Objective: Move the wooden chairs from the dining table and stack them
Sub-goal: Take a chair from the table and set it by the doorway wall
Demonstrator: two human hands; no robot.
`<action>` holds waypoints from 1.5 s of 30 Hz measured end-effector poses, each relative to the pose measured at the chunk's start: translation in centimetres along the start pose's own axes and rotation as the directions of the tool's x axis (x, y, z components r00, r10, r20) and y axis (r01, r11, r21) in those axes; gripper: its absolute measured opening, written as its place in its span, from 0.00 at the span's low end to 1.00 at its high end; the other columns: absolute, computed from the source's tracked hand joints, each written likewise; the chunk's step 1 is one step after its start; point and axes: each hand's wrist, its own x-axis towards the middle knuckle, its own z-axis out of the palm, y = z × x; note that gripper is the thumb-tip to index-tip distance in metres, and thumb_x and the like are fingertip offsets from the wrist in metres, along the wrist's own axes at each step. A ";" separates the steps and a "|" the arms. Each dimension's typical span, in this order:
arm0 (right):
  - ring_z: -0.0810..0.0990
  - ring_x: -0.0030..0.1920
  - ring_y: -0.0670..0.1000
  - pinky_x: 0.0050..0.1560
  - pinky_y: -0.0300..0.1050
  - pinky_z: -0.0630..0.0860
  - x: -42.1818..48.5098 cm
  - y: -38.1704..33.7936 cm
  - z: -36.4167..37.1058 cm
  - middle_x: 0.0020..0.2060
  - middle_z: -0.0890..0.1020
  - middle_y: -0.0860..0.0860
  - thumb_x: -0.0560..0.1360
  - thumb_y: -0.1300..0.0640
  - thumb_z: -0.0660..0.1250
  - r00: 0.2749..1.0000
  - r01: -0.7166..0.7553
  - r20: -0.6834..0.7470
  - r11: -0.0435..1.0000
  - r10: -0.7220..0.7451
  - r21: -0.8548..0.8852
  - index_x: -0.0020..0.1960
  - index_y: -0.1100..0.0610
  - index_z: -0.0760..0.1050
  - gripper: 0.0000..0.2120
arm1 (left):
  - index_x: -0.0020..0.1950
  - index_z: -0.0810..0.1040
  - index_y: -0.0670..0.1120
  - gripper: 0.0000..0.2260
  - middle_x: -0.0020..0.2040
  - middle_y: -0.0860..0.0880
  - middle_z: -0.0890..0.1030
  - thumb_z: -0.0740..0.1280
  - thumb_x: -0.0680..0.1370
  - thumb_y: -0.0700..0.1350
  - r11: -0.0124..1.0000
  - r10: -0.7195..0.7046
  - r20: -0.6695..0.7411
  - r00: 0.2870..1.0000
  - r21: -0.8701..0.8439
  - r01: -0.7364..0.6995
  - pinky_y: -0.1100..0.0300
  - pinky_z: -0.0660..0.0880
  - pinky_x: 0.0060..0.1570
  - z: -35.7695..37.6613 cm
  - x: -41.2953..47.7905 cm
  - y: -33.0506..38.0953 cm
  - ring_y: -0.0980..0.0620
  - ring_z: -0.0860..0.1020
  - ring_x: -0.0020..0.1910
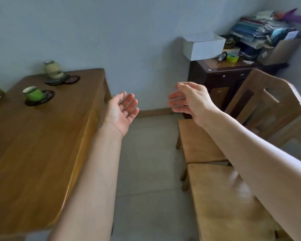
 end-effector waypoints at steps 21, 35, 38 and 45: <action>0.84 0.35 0.56 0.32 0.43 0.79 -13.1 -0.7 1.5 0.38 0.84 0.56 0.80 0.58 0.62 0.928 -0.104 0.371 0.983 0.040 0.154 0.59 0.61 0.73 0.10 | 0.54 0.76 0.47 0.07 0.44 0.50 0.84 0.60 0.81 0.46 0.964 0.209 -0.255 0.944 -0.107 -0.242 0.54 0.79 0.48 -4.9 -18.2 -0.7 0.51 0.82 0.46; 0.85 0.36 0.56 0.34 0.45 0.79 -21.2 0.4 14.3 0.38 0.86 0.56 0.79 0.58 0.63 0.789 -0.144 0.612 0.985 0.053 0.100 0.52 0.57 0.76 0.05 | 0.60 0.79 0.45 0.12 0.46 0.48 0.86 0.62 0.80 0.46 0.879 0.343 -0.531 0.775 -0.111 -0.464 0.55 0.81 0.41 -18.1 -29.1 3.3 0.50 0.85 0.47; 0.85 0.37 0.56 0.34 0.45 0.79 -23.5 0.8 18.1 0.39 0.86 0.57 0.79 0.57 0.63 0.764 -0.145 0.643 0.984 0.048 0.099 0.53 0.57 0.76 0.06 | 0.59 0.78 0.46 0.11 0.46 0.49 0.86 0.61 0.80 0.46 0.855 0.370 -0.569 0.734 -0.102 -0.509 0.55 0.81 0.42 -22.4 -31.7 4.9 0.51 0.84 0.47; 0.85 0.36 0.54 0.36 0.46 0.81 -31.7 2.7 29.2 0.37 0.86 0.54 0.80 0.56 0.62 0.686 -0.041 0.727 0.996 -0.026 0.074 0.55 0.57 0.77 0.08 | 0.54 0.78 0.47 0.08 0.46 0.50 0.84 0.61 0.81 0.46 0.823 0.416 -0.642 0.645 -0.036 -0.567 0.55 0.79 0.46 -33.8 -37.9 10.1 0.51 0.82 0.47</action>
